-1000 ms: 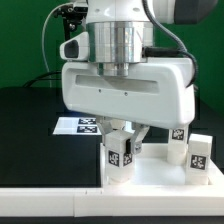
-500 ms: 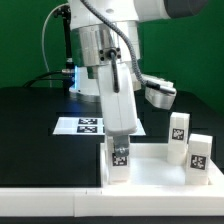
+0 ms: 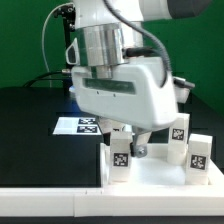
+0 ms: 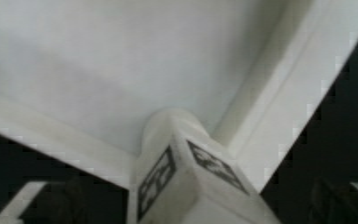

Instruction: Assemble square table

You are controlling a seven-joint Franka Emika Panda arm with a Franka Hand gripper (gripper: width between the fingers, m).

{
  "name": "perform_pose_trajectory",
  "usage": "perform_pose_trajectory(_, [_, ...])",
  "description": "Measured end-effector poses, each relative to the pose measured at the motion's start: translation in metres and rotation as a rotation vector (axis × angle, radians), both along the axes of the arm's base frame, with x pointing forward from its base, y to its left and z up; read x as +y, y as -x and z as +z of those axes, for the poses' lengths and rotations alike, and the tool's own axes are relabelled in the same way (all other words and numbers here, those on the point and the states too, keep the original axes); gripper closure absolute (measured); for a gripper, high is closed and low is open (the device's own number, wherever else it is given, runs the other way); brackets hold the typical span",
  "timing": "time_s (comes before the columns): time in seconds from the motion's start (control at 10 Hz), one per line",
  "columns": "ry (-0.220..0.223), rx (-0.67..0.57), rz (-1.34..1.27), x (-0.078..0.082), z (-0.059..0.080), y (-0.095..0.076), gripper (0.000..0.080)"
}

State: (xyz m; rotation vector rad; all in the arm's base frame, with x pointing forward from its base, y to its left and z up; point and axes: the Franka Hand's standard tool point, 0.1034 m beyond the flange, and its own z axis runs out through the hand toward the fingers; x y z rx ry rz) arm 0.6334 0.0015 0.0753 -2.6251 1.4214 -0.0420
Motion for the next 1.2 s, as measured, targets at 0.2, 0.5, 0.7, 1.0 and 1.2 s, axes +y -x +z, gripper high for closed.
perform_pose_trajectory(0.2, [0.018,-0.011,0.121,-0.0028,-0.0026,0.0009,0.0154])
perform_pose_trajectory(0.5, [0.116,-0.045,0.67,0.0008,0.0002,-0.0016,0.015])
perform_pose_trajectory(0.7, [0.13,-0.053,0.789,0.0016,0.001,-0.0028,0.015])
perform_pose_trajectory(1.0, [0.122,-0.042,0.69,0.0011,0.0003,-0.0024,0.0405])
perform_pose_trajectory(1.2, [0.118,-0.026,0.406,-0.0019,-0.0013,-0.0014,0.051])
